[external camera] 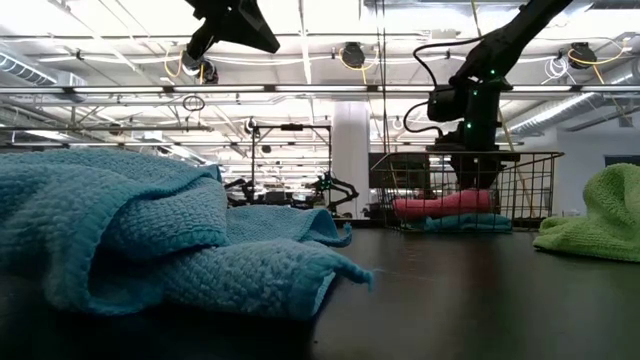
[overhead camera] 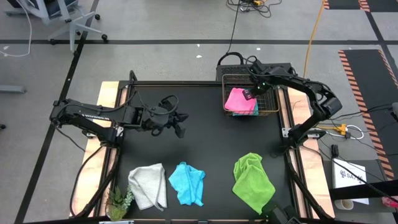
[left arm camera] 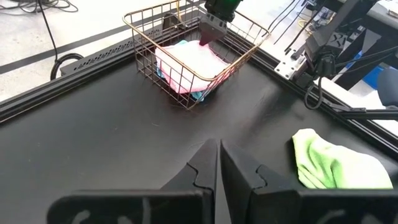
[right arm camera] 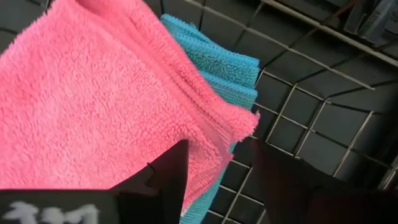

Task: Fold microfiber towels
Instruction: Put the folded pink towel into the gold wire basket

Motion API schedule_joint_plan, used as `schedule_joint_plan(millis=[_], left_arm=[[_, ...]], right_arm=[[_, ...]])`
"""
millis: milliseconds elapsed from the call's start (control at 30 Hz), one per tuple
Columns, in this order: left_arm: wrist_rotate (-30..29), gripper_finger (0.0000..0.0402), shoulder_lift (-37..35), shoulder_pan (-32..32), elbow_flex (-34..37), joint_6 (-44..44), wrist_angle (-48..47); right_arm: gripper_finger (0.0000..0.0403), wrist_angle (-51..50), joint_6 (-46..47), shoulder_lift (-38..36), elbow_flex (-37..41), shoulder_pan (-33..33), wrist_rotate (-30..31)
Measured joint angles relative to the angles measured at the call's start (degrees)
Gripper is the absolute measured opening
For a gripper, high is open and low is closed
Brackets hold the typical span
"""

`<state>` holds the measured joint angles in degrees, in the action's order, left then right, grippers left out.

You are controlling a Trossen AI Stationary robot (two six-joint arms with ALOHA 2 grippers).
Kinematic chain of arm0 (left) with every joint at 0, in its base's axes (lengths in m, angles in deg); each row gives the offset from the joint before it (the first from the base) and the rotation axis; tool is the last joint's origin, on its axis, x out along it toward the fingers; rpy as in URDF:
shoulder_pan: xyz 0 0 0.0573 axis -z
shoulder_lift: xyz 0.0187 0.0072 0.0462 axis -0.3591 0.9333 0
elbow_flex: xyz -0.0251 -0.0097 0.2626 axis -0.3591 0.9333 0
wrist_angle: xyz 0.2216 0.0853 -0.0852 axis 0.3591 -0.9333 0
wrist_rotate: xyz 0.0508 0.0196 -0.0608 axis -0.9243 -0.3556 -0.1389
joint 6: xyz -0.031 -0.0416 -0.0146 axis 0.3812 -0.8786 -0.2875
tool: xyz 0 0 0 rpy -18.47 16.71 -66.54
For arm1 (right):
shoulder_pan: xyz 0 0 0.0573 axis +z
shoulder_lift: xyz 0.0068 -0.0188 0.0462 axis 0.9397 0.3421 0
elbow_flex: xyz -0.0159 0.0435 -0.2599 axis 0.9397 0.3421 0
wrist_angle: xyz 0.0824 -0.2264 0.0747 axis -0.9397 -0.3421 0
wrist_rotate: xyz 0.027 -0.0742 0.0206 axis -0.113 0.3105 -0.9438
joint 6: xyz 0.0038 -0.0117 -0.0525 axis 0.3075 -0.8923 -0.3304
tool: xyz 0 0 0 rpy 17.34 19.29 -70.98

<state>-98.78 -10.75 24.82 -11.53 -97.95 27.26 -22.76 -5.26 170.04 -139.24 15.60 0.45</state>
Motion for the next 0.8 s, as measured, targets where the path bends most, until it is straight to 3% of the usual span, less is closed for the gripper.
schedule_joint_plan(millis=[333,800], left_arm=[[0.01,0.0021,0.0,0.0,0.0,1.29,0.0],[0.1,0.0021,0.0,0.01,0.0,2.72,0.0]], right_arm=[[0.0173,2.27,6.19,-0.3,4.6,0.03,3.59],[0.0173,9.08,9.17,0.0,5.88,1.29,-0.26]])
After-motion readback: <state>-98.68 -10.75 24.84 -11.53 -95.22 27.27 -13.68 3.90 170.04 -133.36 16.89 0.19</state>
